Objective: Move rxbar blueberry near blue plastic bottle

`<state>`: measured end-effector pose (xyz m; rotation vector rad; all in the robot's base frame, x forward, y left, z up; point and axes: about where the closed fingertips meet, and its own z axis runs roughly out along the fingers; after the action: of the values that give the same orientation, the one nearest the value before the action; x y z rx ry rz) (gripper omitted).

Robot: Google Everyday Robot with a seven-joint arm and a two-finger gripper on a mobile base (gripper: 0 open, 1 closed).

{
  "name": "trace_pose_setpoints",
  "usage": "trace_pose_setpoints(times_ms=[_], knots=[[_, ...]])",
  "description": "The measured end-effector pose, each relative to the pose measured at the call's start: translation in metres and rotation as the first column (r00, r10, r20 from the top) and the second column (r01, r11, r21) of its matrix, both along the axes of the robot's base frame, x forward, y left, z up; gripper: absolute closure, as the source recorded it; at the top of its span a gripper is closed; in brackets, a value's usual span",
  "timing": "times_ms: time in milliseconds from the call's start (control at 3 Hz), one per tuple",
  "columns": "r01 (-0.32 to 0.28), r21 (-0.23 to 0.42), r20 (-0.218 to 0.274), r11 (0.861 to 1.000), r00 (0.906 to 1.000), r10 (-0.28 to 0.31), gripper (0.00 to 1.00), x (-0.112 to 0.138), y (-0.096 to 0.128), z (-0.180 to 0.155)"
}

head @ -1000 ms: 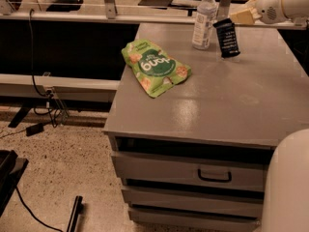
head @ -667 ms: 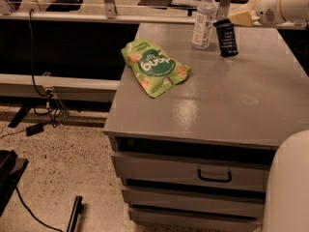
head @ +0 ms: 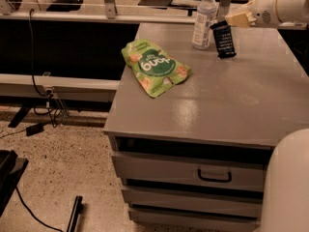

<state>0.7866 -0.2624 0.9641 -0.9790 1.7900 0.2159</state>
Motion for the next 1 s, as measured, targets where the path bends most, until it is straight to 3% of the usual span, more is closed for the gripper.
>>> trace_pose_setpoints(times_ms=[667, 1000], knots=[[-0.008, 0.002, -0.007, 1.0, 0.9999, 0.008, 0.04, 0.0028, 0.0054, -0.0053], [-0.012, 0.005, -0.012, 1.0, 0.9999, 0.013, 0.0, 0.0041, 0.0082, -0.0081]])
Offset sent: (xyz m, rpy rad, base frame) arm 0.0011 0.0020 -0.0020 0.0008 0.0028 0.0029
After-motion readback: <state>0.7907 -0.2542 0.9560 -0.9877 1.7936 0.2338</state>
